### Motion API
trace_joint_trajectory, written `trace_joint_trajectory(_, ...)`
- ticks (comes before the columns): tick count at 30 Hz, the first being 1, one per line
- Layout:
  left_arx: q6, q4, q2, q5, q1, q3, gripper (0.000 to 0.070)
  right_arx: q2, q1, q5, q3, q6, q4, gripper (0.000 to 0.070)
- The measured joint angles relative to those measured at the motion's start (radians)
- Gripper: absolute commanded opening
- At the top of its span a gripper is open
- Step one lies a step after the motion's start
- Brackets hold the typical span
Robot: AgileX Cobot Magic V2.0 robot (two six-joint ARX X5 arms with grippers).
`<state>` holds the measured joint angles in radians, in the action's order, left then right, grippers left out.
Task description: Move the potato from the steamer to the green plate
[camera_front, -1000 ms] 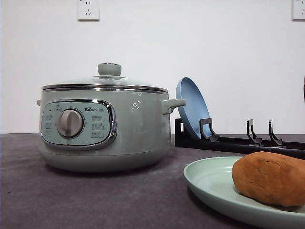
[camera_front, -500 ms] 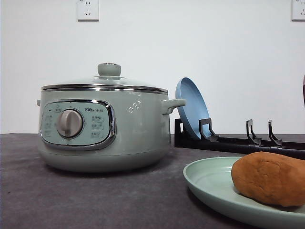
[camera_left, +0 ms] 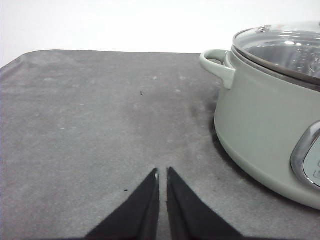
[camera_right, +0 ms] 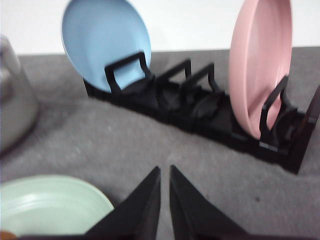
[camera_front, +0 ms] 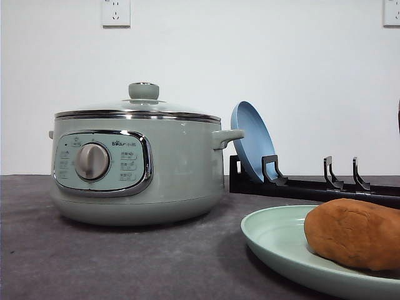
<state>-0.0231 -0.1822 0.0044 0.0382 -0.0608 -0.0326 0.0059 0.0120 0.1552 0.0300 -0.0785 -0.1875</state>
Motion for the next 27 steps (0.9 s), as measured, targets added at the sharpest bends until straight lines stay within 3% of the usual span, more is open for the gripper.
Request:
trace_joint_trajectory(15,0.004,0.0,0.0,0.001,0.0,0.0,0.0022,0.0,0.018,-0.078,-0.011,0.104,0.019,0.0021)
trace_joint_trajectory(27,0.006,0.0,0.0,0.001,0.0,0.0,0.0022,0.0,0.032,-0.077,-0.012,0.108,0.02,0.0021)
